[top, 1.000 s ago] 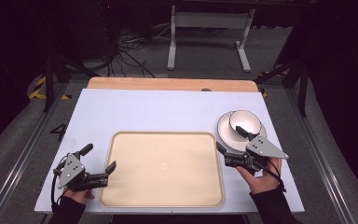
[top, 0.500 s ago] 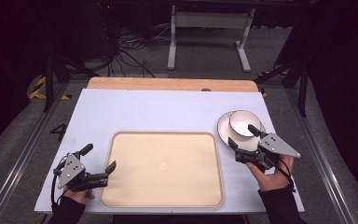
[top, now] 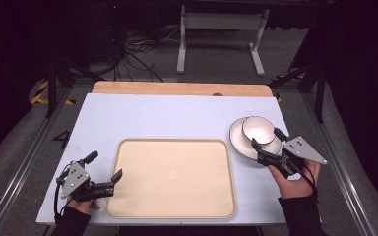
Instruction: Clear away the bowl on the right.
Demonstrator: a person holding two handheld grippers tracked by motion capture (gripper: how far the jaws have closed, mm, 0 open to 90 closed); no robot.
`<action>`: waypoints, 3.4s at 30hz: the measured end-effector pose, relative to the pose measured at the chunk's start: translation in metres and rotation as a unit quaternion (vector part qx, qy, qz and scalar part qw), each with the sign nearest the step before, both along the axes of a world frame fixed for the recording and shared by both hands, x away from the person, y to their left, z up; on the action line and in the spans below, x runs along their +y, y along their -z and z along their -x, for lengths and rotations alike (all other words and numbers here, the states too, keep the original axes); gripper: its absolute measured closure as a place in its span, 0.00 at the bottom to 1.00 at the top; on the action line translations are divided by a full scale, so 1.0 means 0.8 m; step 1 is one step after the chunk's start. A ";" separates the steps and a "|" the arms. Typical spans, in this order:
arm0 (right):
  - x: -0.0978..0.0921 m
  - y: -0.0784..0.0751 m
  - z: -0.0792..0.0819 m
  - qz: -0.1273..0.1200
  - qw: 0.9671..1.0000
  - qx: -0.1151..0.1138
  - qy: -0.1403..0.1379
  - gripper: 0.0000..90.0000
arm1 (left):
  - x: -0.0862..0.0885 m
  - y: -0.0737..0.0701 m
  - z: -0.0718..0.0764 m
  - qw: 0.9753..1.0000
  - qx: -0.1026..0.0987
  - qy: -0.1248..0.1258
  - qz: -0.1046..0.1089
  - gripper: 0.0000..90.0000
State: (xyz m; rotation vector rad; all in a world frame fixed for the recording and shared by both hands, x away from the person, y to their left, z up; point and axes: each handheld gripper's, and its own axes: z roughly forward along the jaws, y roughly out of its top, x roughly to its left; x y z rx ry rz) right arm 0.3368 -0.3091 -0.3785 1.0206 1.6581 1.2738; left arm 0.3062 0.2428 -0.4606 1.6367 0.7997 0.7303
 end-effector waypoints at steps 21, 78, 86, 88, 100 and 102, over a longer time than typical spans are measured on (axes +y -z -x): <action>-0.029 -0.016 -0.047 0.018 0.999 0.027 0.026 0.20 | 0.000 0.000 0.000 1.000 -0.001 0.001 -0.001 0.00; -0.067 0.002 -0.156 0.015 0.929 0.349 0.125 0.64 | -0.001 0.000 0.000 1.000 -0.001 0.002 -0.002 0.00; -0.066 0.010 -0.168 0.012 0.911 0.392 0.131 0.69 | -0.001 0.000 0.000 1.000 0.000 0.002 -0.002 0.00; -0.066 0.013 -0.171 0.006 0.907 0.400 0.131 0.70 | -0.001 0.000 0.000 1.000 0.000 0.002 -0.002 0.00; -0.065 0.014 -0.179 -0.018 0.883 0.447 0.143 0.89 | -0.001 0.000 0.000 1.000 -0.001 0.003 -0.002 0.00; -0.065 0.014 -0.179 -0.021 0.881 0.449 0.146 0.91 | 0.000 0.000 0.000 1.000 0.000 0.003 -0.003 0.00</action>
